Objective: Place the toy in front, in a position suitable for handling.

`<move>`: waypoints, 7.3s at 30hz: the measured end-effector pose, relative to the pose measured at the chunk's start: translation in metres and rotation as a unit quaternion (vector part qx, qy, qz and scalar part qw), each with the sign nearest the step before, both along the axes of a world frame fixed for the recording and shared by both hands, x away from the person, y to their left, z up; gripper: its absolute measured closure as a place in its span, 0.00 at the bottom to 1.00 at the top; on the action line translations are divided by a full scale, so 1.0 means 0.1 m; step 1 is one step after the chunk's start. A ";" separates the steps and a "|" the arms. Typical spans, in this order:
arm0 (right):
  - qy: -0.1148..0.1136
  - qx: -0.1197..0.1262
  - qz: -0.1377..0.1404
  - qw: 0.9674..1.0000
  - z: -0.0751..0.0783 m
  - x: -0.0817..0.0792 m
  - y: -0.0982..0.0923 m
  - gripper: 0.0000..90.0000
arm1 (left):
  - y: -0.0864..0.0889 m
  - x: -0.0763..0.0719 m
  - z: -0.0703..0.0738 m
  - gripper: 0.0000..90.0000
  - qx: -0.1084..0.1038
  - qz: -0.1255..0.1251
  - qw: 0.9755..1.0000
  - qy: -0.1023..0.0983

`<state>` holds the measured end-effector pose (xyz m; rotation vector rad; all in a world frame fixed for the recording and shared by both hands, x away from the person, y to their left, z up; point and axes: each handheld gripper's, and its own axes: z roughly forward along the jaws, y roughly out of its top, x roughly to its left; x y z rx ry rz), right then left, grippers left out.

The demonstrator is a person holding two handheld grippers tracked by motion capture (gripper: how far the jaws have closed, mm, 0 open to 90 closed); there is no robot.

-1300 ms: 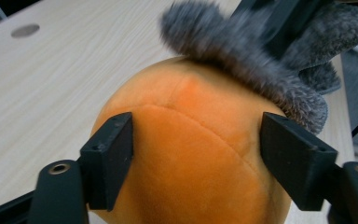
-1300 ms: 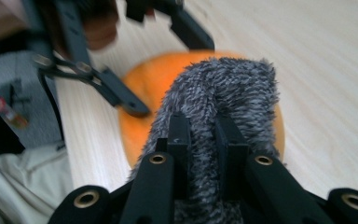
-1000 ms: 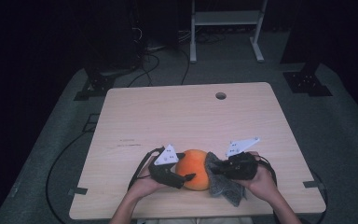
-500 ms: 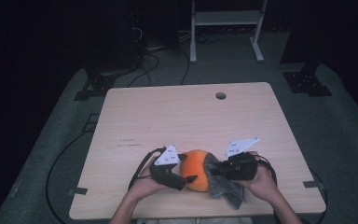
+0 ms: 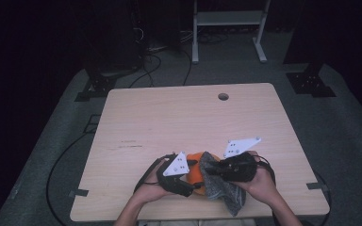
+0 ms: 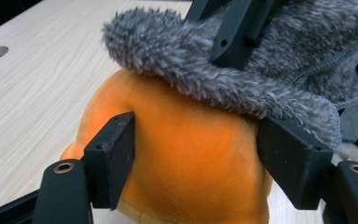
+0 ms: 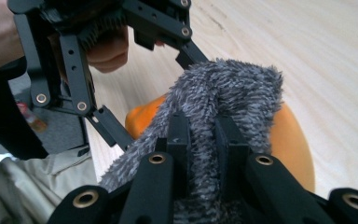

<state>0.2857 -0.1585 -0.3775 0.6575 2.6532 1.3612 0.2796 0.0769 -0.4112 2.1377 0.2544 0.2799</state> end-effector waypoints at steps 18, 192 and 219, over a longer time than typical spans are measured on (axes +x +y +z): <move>-0.004 -0.026 0.007 1.000 -0.07 -0.06 -0.11 0.87 | 0.06 0.08 -0.02 0.31 -0.009 0.027 0.999 0.025; 0.050 -0.035 0.003 0.998 -0.40 0.12 -0.21 0.87 | 0.28 0.20 -0.21 0.27 -0.019 0.062 0.997 0.047; 0.039 -0.019 0.005 0.999 -0.31 0.10 -0.26 0.88 | 0.15 0.16 -0.11 0.41 -0.034 0.069 0.997 0.003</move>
